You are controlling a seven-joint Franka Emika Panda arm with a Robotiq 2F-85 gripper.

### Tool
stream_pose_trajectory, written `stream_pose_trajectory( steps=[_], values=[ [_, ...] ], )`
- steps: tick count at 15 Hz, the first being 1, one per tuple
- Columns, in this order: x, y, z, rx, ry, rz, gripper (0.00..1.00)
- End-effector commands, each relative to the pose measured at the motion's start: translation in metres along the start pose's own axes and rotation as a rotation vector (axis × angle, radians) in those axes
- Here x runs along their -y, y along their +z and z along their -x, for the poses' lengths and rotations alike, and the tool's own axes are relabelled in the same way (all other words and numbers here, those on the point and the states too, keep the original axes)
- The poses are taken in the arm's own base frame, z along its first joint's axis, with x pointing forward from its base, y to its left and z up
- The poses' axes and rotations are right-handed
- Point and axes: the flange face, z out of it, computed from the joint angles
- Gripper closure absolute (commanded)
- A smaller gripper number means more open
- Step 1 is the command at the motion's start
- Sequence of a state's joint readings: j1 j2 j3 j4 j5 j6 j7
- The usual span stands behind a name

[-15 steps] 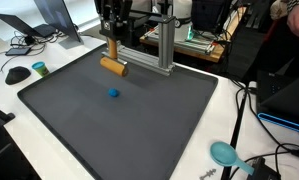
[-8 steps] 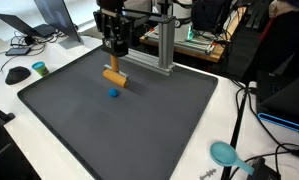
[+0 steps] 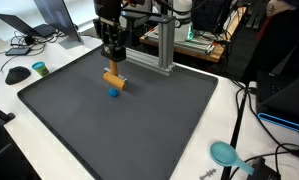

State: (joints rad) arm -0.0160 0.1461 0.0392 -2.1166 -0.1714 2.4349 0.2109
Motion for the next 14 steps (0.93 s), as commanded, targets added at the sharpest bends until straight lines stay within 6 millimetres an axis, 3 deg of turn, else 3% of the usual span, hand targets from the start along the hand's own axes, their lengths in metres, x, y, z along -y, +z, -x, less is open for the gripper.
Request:
stream_pose_trajectory(
  steps=[1, 14],
  values=[
    [-0.006, 0.013, -0.006, -0.027, 0.032, 0.001, 0.78],
    [-0.006, 0.044, -0.015, -0.019, 0.032, 0.0, 0.78]
  ],
)
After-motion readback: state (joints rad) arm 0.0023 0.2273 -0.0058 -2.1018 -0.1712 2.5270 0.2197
